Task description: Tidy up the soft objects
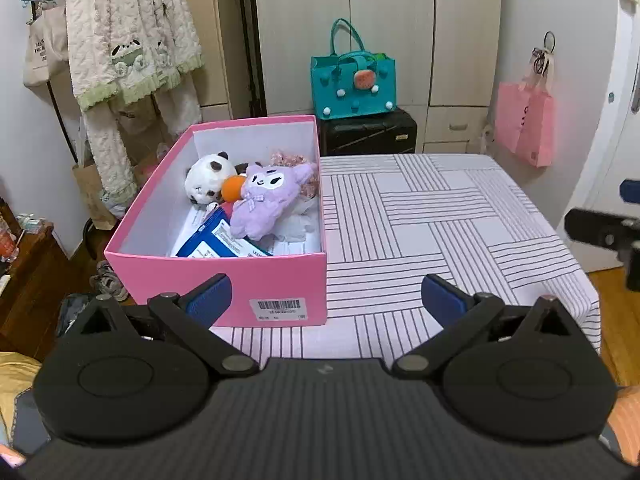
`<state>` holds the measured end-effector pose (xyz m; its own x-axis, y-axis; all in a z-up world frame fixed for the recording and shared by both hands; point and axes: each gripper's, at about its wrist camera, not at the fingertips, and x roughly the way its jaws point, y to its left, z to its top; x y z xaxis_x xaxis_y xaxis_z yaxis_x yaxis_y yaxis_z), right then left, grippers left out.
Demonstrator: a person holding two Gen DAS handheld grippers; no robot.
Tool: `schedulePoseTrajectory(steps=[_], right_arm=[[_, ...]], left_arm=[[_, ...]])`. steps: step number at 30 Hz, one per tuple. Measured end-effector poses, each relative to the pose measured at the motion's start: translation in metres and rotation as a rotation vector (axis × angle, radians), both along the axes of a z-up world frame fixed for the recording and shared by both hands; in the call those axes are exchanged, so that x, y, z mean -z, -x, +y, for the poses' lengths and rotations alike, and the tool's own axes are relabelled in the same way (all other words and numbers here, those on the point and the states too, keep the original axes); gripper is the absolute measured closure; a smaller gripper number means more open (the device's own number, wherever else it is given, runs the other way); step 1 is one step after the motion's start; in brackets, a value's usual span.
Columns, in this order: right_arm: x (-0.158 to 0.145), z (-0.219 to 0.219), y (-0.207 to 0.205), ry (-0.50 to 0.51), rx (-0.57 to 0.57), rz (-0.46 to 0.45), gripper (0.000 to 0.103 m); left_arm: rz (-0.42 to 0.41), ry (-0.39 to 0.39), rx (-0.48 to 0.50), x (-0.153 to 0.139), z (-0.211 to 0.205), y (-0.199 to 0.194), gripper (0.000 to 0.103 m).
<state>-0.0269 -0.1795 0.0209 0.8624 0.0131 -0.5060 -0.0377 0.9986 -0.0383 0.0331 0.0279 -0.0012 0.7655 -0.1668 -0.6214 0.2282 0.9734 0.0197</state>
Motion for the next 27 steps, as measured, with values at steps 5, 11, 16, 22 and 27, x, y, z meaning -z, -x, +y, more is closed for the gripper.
schedulePoseTrajectory(steps=[5, 11, 16, 22, 27], right_arm=[[0.003, 0.001, 0.002, -0.001, 0.012, -0.009, 0.006], [0.006, -0.003, 0.001, -0.006, 0.024, -0.033, 0.006], [0.007, -0.003, 0.002, 0.008, 0.042, -0.048, 0.006], [0.007, -0.005, 0.003, -0.009, 0.047, -0.064, 0.006], [0.012, -0.002, 0.002, 0.008, 0.060, -0.073, 0.006]], left_arm=[[-0.028, 0.009, -0.004, 0.001, 0.002, 0.003, 0.000], [-0.063, 0.021, -0.019, 0.001, 0.005, 0.005, 0.000], [-0.102, 0.019, -0.040, 0.004, 0.006, 0.007, 0.000], [-0.110, 0.022, -0.046, 0.006, 0.007, 0.006, 0.000], [-0.116, 0.021, -0.063, 0.009, 0.008, 0.008, 0.000]])
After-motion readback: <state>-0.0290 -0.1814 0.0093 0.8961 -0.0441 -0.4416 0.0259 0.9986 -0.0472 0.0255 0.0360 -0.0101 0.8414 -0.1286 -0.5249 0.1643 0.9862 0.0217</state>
